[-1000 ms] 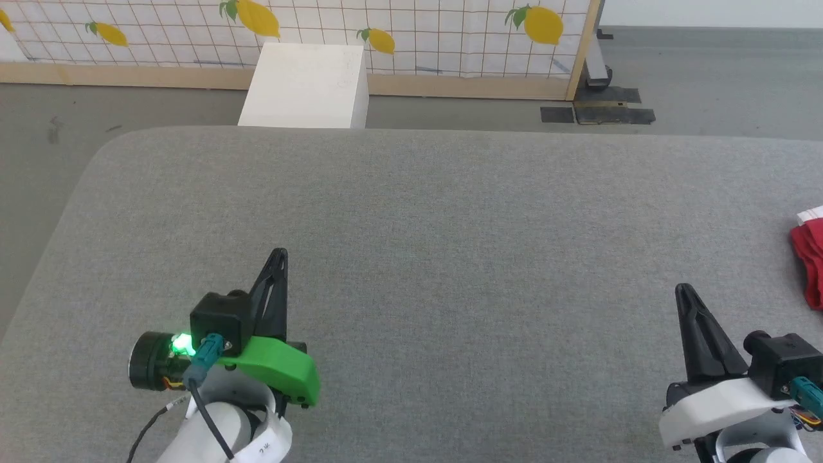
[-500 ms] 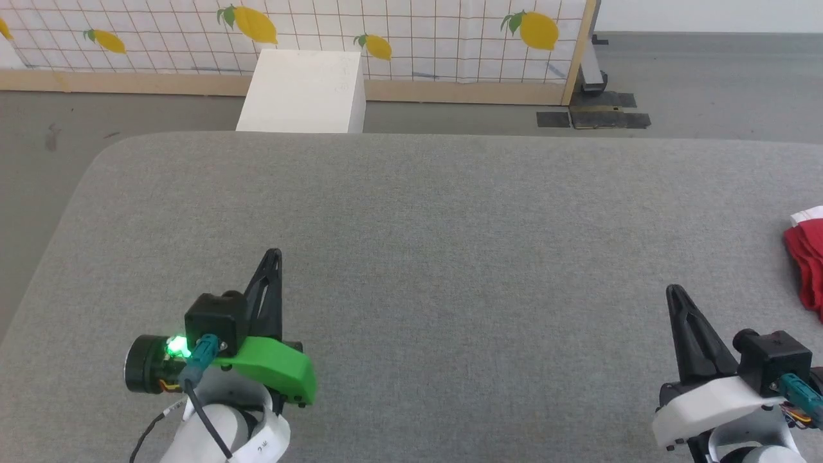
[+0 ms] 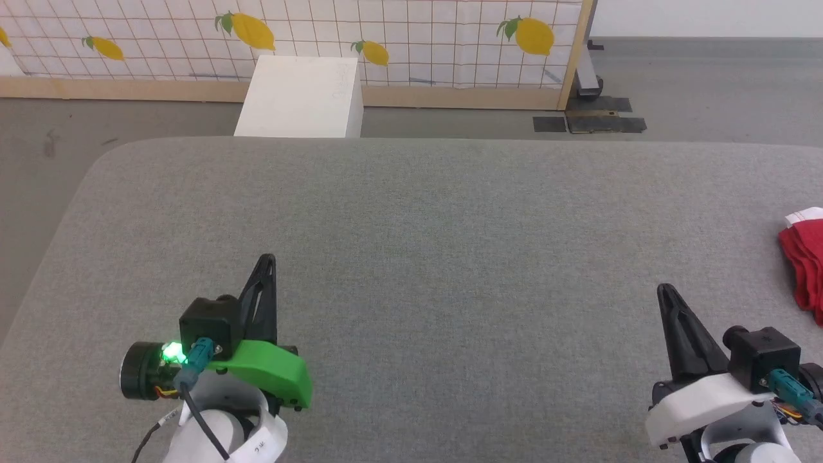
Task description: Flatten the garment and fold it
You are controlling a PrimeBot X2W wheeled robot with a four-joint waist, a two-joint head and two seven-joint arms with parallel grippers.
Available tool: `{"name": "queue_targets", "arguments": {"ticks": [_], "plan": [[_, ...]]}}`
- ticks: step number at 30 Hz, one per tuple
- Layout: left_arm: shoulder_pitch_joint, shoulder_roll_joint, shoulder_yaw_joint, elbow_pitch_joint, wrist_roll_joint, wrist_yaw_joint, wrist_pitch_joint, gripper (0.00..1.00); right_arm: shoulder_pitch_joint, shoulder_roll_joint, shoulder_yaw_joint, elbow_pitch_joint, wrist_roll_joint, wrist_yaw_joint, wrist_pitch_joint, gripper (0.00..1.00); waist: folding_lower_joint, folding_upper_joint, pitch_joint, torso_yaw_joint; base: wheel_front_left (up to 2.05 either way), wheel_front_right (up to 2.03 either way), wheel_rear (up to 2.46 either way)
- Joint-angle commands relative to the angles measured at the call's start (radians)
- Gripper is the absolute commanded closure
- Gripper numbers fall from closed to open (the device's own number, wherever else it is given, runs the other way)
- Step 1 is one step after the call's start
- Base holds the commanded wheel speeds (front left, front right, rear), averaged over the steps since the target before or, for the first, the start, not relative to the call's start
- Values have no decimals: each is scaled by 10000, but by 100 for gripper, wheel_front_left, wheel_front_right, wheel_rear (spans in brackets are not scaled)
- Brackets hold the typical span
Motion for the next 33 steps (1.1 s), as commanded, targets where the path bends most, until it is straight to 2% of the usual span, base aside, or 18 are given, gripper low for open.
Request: {"name": "queue_targets", "arguments": {"ticks": [1,33], "plan": [[204,-146,198,-51,271,-108,38,100,-178,59,43,29,-119,-8,30,100,0,0,-11,-7,0,0,0],[932,-1417,2151,-109,1922,-1245,577,100,-337,158,350,141,-404,-12,340,100,0,0,-242,-143,0,0,0]]}}
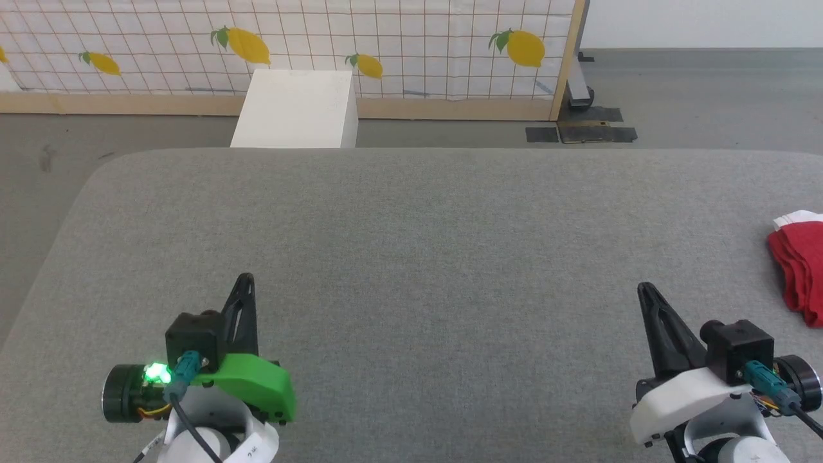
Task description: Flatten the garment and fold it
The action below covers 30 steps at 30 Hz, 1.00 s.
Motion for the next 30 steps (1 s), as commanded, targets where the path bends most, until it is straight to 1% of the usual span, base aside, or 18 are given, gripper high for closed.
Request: {"name": "queue_targets", "arguments": {"ticks": [1,14,30], "plan": [[233,-171,203,-42,213,-123,56,100,-156,33,45,42,-90,-12,42,100,0,0,-12,-8,0,0,0],[516,-665,962,-64,854,-565,266,100,-218,72,164,85,-200,-13,162,100,0,0,-102,-60,0,0,0],[516,-665,962,-64,854,-565,266,100,-218,72,164,85,-200,-13,162,100,0,0,-102,-60,0,0,0]]}}
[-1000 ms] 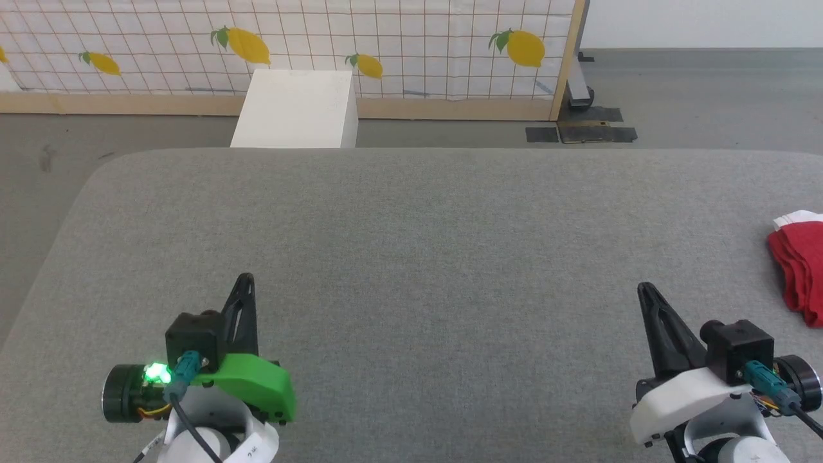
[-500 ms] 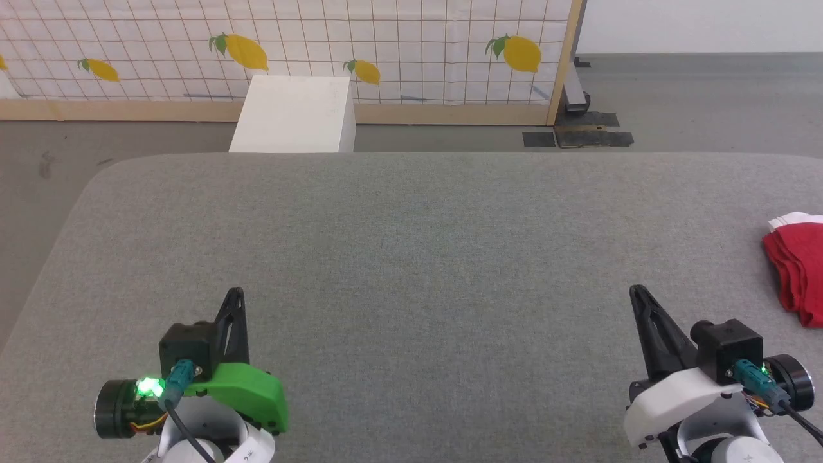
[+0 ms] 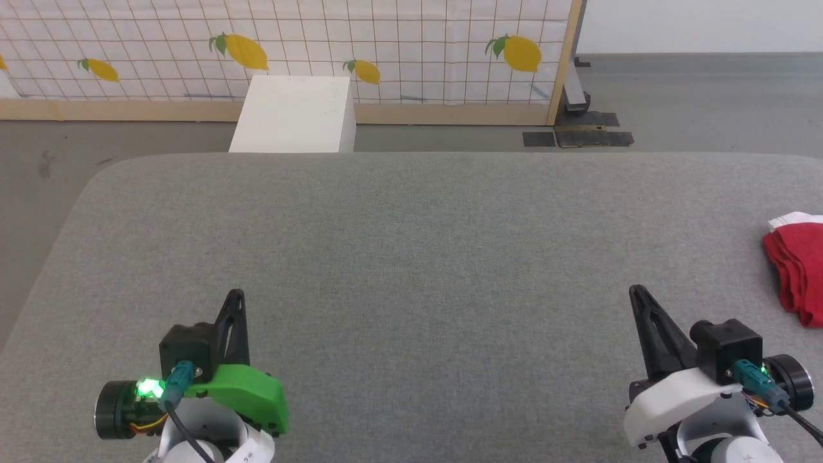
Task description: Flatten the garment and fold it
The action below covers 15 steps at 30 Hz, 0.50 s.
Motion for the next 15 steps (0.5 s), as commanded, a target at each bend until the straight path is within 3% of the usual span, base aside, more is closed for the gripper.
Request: {"name": "queue_targets", "arguments": {"ticks": [1,15], "plan": [[140,-57,30,-24,129,-11,14,100,-190,28,12,22,-62,-13,28,100,0,0,1,0,0,0,0],[140,-57,30,-24,129,-11,14,100,-190,28,12,22,-62,-13,28,100,0,0,1,0,0,0,0]]}}
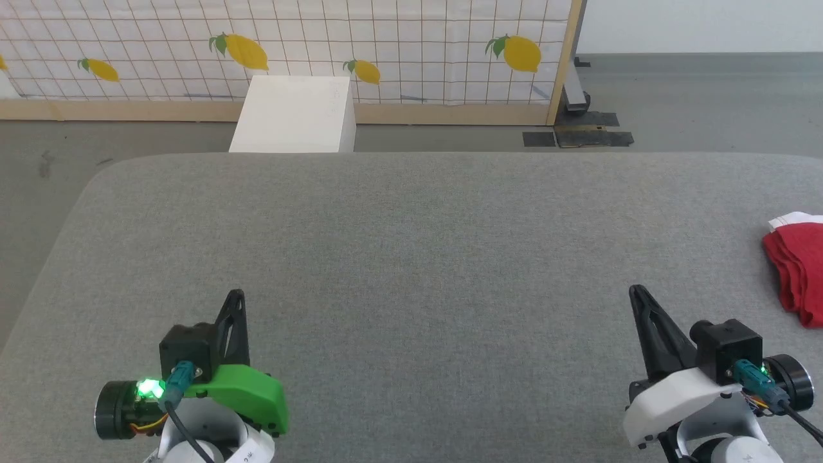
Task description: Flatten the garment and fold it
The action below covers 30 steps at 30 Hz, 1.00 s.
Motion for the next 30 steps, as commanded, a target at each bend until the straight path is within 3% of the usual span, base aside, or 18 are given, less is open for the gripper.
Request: {"name": "queue_targets", "arguments": {"ticks": [1,30], "plan": [[138,-55,30,-24,128,-9,14,100,-189,28,12,22,-62,-13,28,100,0,0,0,0,0,0,0],[138,-55,30,-24,128,-9,14,100,-189,28,12,22,-62,-13,28,100,0,0,0,0,0,0,0]]}}
